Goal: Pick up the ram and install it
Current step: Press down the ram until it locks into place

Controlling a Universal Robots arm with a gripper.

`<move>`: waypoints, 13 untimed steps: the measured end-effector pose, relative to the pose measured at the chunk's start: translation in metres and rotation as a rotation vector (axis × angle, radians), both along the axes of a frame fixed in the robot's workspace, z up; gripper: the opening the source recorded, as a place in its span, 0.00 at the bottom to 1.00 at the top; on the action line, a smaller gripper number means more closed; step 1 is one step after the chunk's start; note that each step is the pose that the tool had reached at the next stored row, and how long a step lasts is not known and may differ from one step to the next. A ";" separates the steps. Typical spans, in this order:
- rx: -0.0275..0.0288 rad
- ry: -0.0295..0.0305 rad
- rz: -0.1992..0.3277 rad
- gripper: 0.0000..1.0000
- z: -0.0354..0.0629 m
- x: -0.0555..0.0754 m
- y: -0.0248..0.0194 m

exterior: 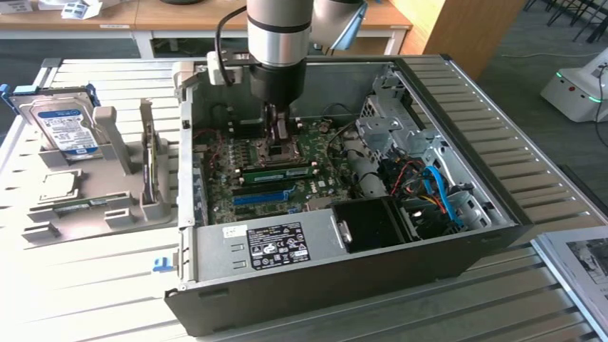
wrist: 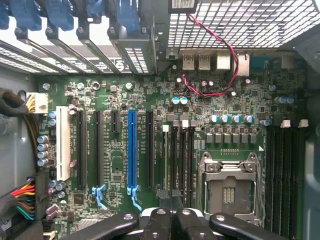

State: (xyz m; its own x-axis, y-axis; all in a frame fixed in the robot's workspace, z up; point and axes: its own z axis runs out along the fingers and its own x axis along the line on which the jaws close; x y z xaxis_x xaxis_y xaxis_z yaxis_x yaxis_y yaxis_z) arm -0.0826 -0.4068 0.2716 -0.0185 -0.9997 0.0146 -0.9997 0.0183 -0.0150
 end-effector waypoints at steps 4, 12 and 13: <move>-0.0004 0.0003 0.000 0.10 0.0030 0.000 0.0000; -0.0012 0.0008 0.000 0.10 0.0087 0.000 0.0000; -0.0012 0.0009 0.000 0.10 0.0094 0.000 0.0000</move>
State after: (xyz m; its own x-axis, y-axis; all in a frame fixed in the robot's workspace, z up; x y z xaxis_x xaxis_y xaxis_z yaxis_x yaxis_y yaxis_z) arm -0.0826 -0.4068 0.2810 -0.0185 -0.9997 0.0159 -0.9997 0.0183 -0.0142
